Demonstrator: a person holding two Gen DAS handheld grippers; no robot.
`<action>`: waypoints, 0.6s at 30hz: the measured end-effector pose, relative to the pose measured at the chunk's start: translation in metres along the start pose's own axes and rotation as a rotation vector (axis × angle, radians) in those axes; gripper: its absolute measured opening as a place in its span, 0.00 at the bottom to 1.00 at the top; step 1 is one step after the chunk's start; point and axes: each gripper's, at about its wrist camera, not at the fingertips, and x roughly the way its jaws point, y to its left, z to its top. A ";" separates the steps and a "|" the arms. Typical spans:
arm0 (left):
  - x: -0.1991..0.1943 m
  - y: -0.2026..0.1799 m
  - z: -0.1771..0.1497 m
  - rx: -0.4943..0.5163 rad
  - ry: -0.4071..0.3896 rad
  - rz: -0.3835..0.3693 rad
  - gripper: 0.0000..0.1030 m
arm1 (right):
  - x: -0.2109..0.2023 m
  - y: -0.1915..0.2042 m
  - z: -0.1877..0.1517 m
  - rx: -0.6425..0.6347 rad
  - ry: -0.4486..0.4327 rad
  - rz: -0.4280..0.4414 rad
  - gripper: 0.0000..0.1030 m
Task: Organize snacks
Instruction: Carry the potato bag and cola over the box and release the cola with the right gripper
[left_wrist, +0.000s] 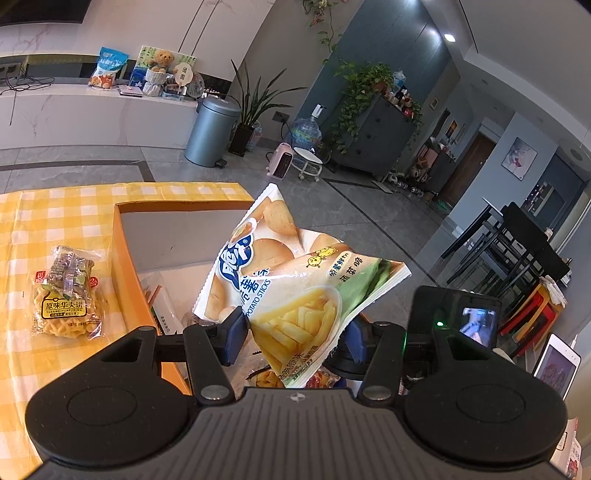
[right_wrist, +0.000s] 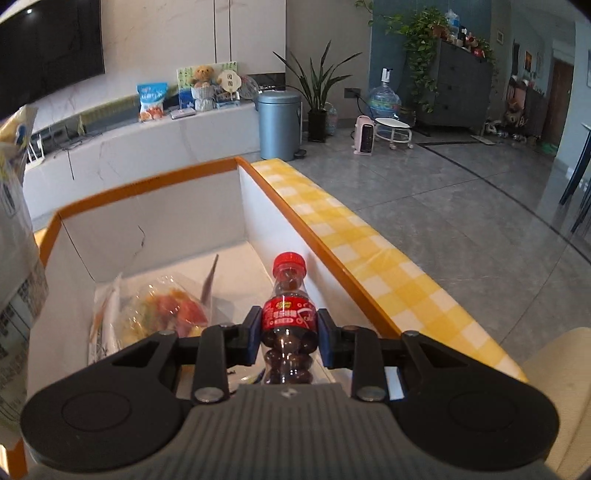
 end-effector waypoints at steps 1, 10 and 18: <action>0.001 0.000 0.000 -0.003 0.000 0.001 0.60 | -0.001 -0.002 0.000 0.004 -0.006 -0.002 0.28; 0.037 0.004 0.030 0.071 0.032 0.095 0.60 | -0.026 -0.006 -0.007 0.052 -0.114 0.051 0.71; 0.084 0.032 0.040 -0.016 0.088 0.169 0.60 | -0.027 -0.013 -0.003 0.119 -0.143 0.112 0.74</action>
